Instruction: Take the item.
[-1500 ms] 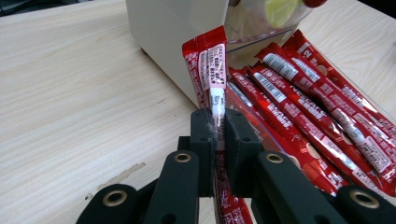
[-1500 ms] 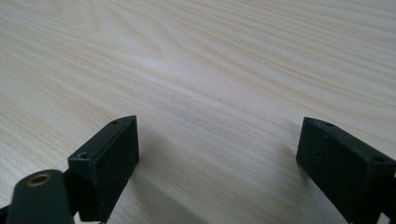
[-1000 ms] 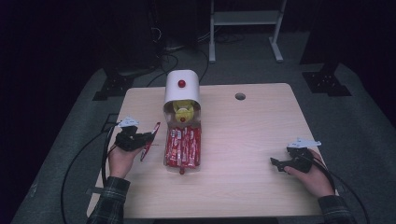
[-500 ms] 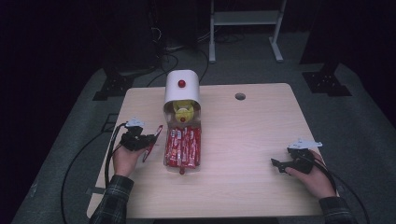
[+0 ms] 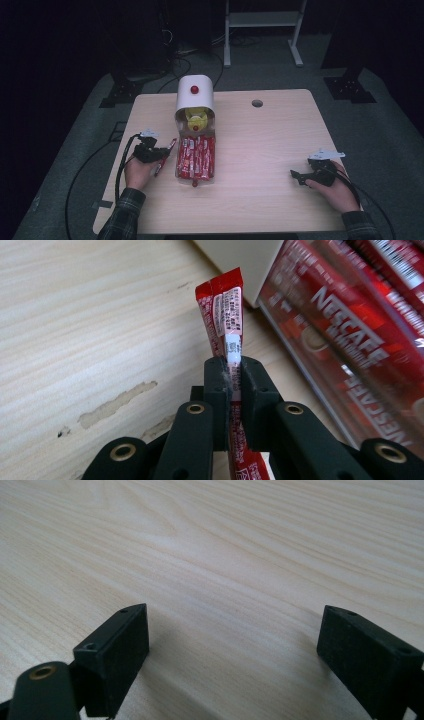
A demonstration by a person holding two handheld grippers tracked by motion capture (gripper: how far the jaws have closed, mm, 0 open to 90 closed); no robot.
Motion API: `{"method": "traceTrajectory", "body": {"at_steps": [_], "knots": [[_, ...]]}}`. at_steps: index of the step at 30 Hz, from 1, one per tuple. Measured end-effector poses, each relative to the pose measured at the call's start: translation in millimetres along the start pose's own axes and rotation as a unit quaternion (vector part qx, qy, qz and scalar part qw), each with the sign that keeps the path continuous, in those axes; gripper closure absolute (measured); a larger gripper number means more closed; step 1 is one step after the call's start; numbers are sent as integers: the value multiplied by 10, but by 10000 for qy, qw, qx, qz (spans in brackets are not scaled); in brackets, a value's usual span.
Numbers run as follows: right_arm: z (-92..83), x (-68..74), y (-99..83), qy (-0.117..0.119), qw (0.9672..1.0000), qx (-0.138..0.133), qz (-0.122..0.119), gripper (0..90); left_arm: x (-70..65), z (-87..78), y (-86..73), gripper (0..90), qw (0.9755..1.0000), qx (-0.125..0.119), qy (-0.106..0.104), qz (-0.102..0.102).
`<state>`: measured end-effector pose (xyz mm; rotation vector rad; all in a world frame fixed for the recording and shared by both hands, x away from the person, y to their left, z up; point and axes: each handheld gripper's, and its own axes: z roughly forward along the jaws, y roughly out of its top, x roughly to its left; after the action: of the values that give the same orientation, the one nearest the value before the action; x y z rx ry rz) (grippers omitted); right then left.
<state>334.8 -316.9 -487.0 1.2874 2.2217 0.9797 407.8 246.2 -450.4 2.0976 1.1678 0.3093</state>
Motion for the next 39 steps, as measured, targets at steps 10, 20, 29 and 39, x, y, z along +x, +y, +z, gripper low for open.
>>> {"method": "traceTrajectory", "body": {"at_steps": [10, 20, 29, 39], "knots": [[0, 0, 0, 1, 10000, 0, 2, 123, 18, 53, -29, 825, 10000, 74, 9, -22], [0, 0, 0, 2, 10000, 1, 3, 122, 15, 80, -47, 749, 10000, 52, 1, -28], [0, -1, 0, 3, 10000, 0, 4, 122, 22, 20, -48, 554, 10000, -66, 43, -30], [-1, -1, 0, 2, 10000, 3, 2, 123, -12, -97, -45, 361, 9995, -291, 90, 62]]}}
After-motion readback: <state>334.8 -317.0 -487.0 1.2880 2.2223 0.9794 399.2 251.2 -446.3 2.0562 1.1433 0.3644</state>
